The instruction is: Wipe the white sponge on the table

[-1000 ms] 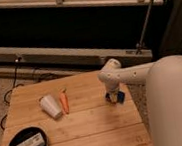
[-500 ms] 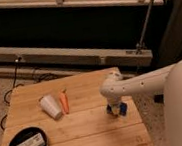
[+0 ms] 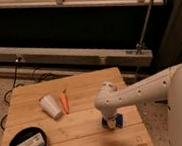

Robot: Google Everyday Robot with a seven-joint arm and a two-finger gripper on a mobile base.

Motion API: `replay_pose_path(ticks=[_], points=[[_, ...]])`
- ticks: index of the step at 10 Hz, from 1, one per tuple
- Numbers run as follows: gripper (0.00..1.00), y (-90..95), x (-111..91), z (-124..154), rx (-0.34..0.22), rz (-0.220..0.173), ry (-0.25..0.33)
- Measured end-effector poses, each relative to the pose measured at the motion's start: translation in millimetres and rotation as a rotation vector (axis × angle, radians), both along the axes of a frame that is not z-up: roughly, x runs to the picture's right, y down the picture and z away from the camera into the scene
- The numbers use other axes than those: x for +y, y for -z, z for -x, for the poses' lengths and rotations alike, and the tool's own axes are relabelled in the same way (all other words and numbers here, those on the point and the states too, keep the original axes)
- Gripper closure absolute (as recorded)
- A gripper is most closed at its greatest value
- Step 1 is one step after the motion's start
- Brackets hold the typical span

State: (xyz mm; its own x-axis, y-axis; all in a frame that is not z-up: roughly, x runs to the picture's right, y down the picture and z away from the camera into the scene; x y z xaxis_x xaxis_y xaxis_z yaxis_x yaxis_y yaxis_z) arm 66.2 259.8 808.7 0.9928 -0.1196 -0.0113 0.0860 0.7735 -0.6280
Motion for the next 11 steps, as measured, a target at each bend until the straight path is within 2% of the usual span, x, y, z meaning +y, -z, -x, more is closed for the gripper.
replay_pose_path(ticks=[3,5,7,11], points=[[0.49,10.7,19.2,38.0,-0.082,0.030,0.073],[0.49,26.1,34.2,66.9,-0.154,0.042,0.152],[0.49,33.4,43.7,86.3,-0.190,0.039,0.233],[0.49,36.8,42.8,129.9,-0.257,0.017,0.293]])
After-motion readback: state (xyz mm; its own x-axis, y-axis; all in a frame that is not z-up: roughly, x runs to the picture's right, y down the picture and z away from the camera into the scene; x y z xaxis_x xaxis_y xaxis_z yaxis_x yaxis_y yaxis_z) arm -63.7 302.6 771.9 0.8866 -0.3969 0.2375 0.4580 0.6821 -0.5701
